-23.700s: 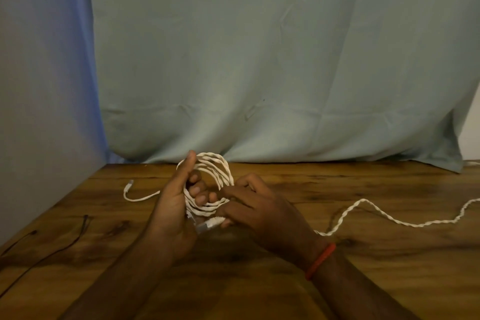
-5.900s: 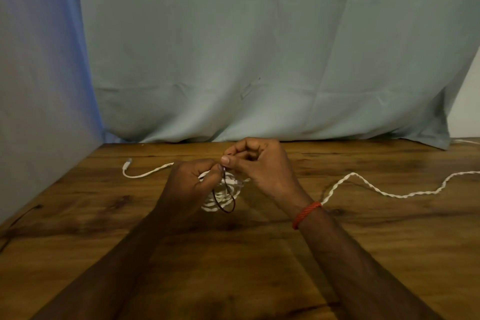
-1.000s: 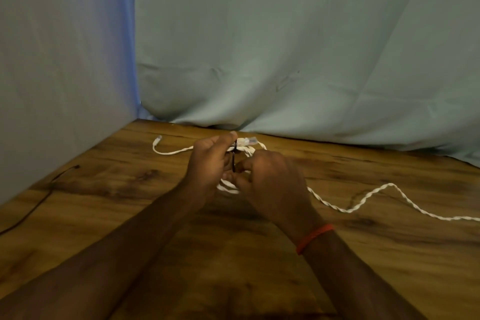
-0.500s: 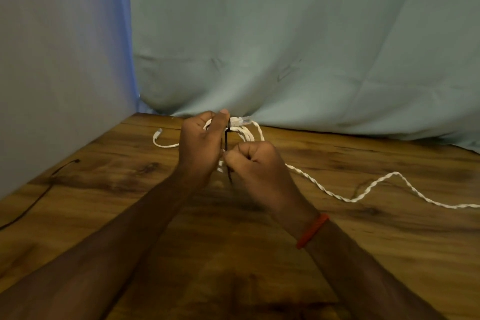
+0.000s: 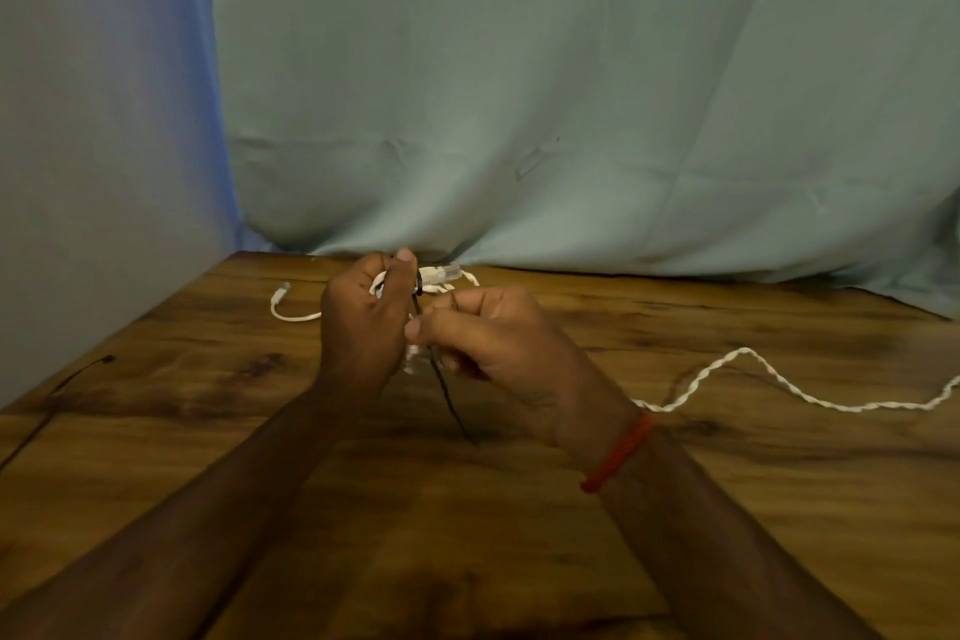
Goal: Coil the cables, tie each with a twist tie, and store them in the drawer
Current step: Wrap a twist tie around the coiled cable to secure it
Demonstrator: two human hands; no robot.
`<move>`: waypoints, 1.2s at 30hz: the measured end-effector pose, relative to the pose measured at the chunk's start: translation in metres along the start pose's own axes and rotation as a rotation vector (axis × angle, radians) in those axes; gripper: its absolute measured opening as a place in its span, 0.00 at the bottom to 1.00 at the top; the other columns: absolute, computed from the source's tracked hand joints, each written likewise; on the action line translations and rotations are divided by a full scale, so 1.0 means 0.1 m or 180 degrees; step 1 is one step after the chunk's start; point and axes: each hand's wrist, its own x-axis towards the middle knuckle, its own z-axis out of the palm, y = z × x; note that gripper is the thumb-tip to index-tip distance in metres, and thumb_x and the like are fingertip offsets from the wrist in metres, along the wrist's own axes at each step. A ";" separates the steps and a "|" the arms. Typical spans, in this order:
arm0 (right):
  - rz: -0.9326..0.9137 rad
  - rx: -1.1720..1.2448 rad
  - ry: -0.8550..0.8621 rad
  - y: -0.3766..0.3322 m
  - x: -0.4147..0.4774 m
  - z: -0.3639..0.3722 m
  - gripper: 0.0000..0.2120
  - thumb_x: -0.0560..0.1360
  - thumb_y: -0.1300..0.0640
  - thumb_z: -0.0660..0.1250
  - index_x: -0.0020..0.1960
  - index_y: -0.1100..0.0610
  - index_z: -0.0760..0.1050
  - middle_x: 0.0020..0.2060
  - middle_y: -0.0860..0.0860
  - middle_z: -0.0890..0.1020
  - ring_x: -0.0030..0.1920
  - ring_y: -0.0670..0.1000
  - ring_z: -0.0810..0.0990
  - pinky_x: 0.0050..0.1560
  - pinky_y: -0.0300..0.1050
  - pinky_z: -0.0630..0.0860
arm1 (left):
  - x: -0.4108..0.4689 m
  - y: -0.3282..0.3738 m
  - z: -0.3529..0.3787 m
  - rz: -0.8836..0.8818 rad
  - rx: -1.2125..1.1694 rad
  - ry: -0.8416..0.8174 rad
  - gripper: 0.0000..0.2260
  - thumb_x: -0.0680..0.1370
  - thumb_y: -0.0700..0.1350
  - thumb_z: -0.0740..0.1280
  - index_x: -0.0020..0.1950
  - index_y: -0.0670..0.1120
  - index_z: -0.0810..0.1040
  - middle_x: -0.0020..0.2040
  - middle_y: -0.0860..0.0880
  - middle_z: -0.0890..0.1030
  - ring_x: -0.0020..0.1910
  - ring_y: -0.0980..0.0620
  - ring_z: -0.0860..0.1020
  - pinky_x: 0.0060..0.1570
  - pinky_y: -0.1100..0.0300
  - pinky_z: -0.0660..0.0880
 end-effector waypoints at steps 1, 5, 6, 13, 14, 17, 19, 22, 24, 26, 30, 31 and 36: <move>0.0041 0.0202 -0.0118 -0.02 -0.01 -0.03 0.15 0.74 0.63 0.72 0.30 0.54 0.78 0.24 0.50 0.73 0.26 0.45 0.68 0.31 0.39 0.65 | 0.01 -0.03 -0.01 -0.0024 0.0003 -0.0035 0.18 0.78 0.56 0.63 0.33 0.45 0.74 0.28 0.50 0.74 0.30 0.51 0.71 0.34 0.50 0.69; 0.0183 0.1183 -0.0194 -0.09 0.00 -0.13 0.17 0.77 0.62 0.68 0.30 0.54 0.79 0.26 0.49 0.73 0.29 0.46 0.70 0.32 0.41 0.63 | 0.06 -0.09 -0.03 -0.0079 0.0140 0.0077 0.15 0.80 0.52 0.65 0.36 0.46 0.78 0.30 0.50 0.77 0.30 0.55 0.73 0.35 0.54 0.70; 0.0204 0.1364 -0.0125 -0.10 0.01 -0.15 0.16 0.77 0.62 0.67 0.31 0.55 0.79 0.27 0.49 0.74 0.30 0.46 0.71 0.32 0.41 0.63 | 0.07 -0.08 -0.03 -0.0079 0.0175 0.0087 0.15 0.79 0.52 0.65 0.36 0.47 0.78 0.29 0.51 0.77 0.28 0.55 0.72 0.34 0.55 0.70; -0.0150 0.1221 -0.0136 -0.09 0.02 -0.21 0.12 0.79 0.64 0.64 0.40 0.55 0.81 0.48 0.49 0.86 0.45 0.45 0.80 0.44 0.42 0.73 | 0.03 -0.05 0.01 -0.0209 -0.0105 -0.0166 0.13 0.75 0.52 0.65 0.33 0.48 0.76 0.25 0.55 0.75 0.27 0.55 0.70 0.33 0.56 0.67; -0.0254 0.1127 -0.0049 -0.07 0.03 -0.20 0.12 0.79 0.62 0.66 0.39 0.55 0.83 0.52 0.52 0.86 0.48 0.47 0.81 0.46 0.44 0.73 | 0.02 -0.03 0.02 -0.0232 -0.0119 -0.0211 0.13 0.75 0.52 0.65 0.34 0.47 0.77 0.25 0.55 0.74 0.26 0.56 0.70 0.32 0.57 0.66; -0.0361 0.1172 0.0321 -0.04 0.04 -0.20 0.09 0.76 0.54 0.70 0.46 0.59 0.85 0.49 0.58 0.86 0.45 0.48 0.81 0.46 0.44 0.74 | -0.02 0.00 0.03 -0.0241 -0.0188 -0.0418 0.15 0.74 0.55 0.65 0.35 0.45 0.77 0.25 0.53 0.74 0.26 0.56 0.70 0.31 0.58 0.66; -0.0324 0.1402 0.0380 -0.06 0.04 -0.24 0.14 0.71 0.49 0.70 0.45 0.60 0.84 0.44 0.53 0.86 0.40 0.42 0.82 0.40 0.37 0.75 | -0.06 0.02 0.05 -0.0164 -0.0090 -0.0574 0.16 0.71 0.57 0.64 0.31 0.48 0.75 0.26 0.49 0.72 0.27 0.54 0.68 0.31 0.57 0.65; -0.0403 0.1410 0.0396 -0.06 0.03 -0.36 0.23 0.66 0.47 0.70 0.51 0.65 0.83 0.48 0.57 0.86 0.41 0.43 0.83 0.39 0.34 0.76 | -0.13 0.07 0.09 -0.0167 -0.0159 -0.0809 0.14 0.68 0.57 0.62 0.28 0.50 0.76 0.24 0.52 0.71 0.25 0.57 0.67 0.29 0.59 0.64; -0.0560 0.1145 0.0434 -0.02 0.04 -0.42 0.22 0.70 0.53 0.73 0.57 0.67 0.81 0.51 0.59 0.86 0.44 0.45 0.83 0.42 0.34 0.77 | -0.14 0.05 0.10 -0.0174 -0.0243 -0.0876 0.16 0.69 0.57 0.63 0.32 0.45 0.76 0.26 0.45 0.73 0.27 0.53 0.70 0.30 0.59 0.67; -0.0657 0.1019 0.0456 0.06 0.08 -0.46 0.15 0.72 0.66 0.73 0.59 0.67 0.80 0.47 0.54 0.86 0.45 0.44 0.84 0.46 0.34 0.79 | -0.15 0.03 0.09 -0.0140 -0.0291 -0.0903 0.18 0.70 0.57 0.64 0.34 0.41 0.75 0.31 0.36 0.75 0.30 0.48 0.72 0.32 0.56 0.69; -0.0728 0.0584 0.1130 0.20 0.18 -0.50 0.10 0.72 0.69 0.74 0.53 0.64 0.84 0.46 0.53 0.87 0.47 0.47 0.86 0.53 0.41 0.82 | -0.16 0.08 0.08 -0.0091 -0.0320 -0.1001 0.14 0.71 0.53 0.66 0.29 0.47 0.74 0.26 0.54 0.73 0.27 0.57 0.70 0.30 0.63 0.68; -0.0727 0.0550 0.1218 0.21 0.19 -0.51 0.09 0.71 0.69 0.74 0.51 0.62 0.84 0.45 0.54 0.87 0.47 0.48 0.86 0.53 0.41 0.82 | -0.16 0.09 0.10 -0.0057 -0.0324 -0.1068 0.13 0.72 0.52 0.66 0.29 0.48 0.73 0.25 0.55 0.72 0.27 0.58 0.70 0.30 0.63 0.68; -0.0769 0.0322 0.1469 0.19 0.20 -0.50 0.09 0.71 0.69 0.75 0.50 0.61 0.85 0.42 0.52 0.88 0.45 0.48 0.87 0.49 0.40 0.82 | -0.24 0.19 0.13 -0.0283 -0.0775 -0.1206 0.16 0.77 0.50 0.68 0.28 0.53 0.77 0.27 0.55 0.74 0.27 0.58 0.73 0.29 0.64 0.70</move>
